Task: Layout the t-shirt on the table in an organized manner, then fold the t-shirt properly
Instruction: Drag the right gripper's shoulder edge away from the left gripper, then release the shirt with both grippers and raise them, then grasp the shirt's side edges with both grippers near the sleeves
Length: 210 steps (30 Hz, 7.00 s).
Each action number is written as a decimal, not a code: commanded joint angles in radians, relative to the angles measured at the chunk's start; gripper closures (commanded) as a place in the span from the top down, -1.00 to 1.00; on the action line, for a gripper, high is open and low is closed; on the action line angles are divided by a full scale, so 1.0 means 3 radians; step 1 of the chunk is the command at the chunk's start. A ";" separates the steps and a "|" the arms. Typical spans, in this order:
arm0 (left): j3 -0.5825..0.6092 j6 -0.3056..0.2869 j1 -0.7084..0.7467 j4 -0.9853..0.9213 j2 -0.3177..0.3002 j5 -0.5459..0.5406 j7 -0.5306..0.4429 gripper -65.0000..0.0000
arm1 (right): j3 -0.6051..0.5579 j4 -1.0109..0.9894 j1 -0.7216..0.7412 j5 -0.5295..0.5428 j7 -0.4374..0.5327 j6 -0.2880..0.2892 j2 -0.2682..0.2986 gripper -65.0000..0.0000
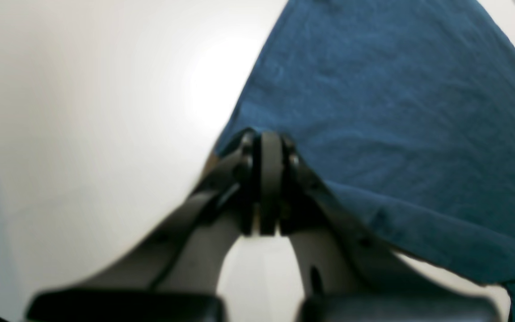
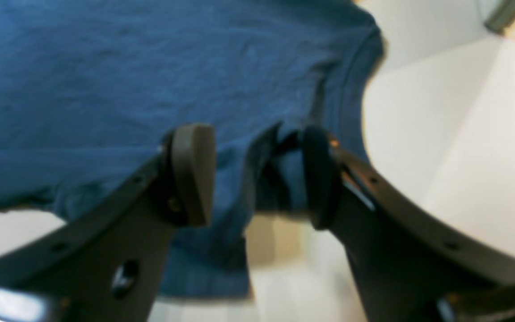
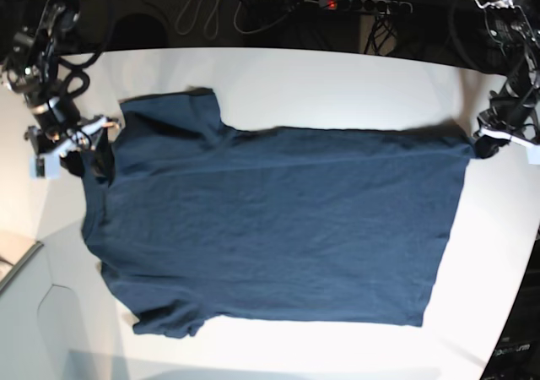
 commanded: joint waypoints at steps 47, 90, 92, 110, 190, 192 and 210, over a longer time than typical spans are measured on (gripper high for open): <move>-0.0041 -0.0022 0.0245 0.0466 0.0022 -0.0081 -0.0071 -1.00 | -0.0500 0.0191 -0.1263 0.0048 0.0063 0.0035 0.0003 -1.00; -0.0035 -0.0022 0.0470 0.0302 0.0099 -0.0050 -0.0107 -1.00 | -0.0096 0.0038 -0.1135 0.0043 0.0033 0.0035 -0.0187 0.09; -0.0035 -0.0022 0.0480 0.0302 0.0104 -0.0050 -0.0107 -1.00 | -0.0096 -0.0054 -0.1048 0.0043 0.0033 0.0025 -0.0171 0.10; -0.0041 -0.0022 0.0475 0.0308 0.0109 -0.0050 -0.0107 -1.00 | -0.0198 -0.0530 -0.0977 0.0043 0.0033 0.0019 -0.0187 0.09; 0.0123 -0.0022 -0.1182 -0.0741 -0.0147 -0.0045 -0.0112 -1.00 | -0.0576 -0.1834 0.1657 0.0043 0.0069 0.0019 0.0371 -1.00; 0.0123 -0.0022 -0.1223 -0.0751 -0.0152 -0.0040 -0.0112 -1.00 | -0.0597 -0.1875 0.1698 0.0043 0.0069 0.0019 0.0371 -1.00; 0.0123 0.0019 -0.1658 -0.1457 -0.0162 0.0400 -0.0475 -0.42 | -0.0730 -0.2279 0.1913 0.0043 0.0069 0.0019 0.0509 -0.09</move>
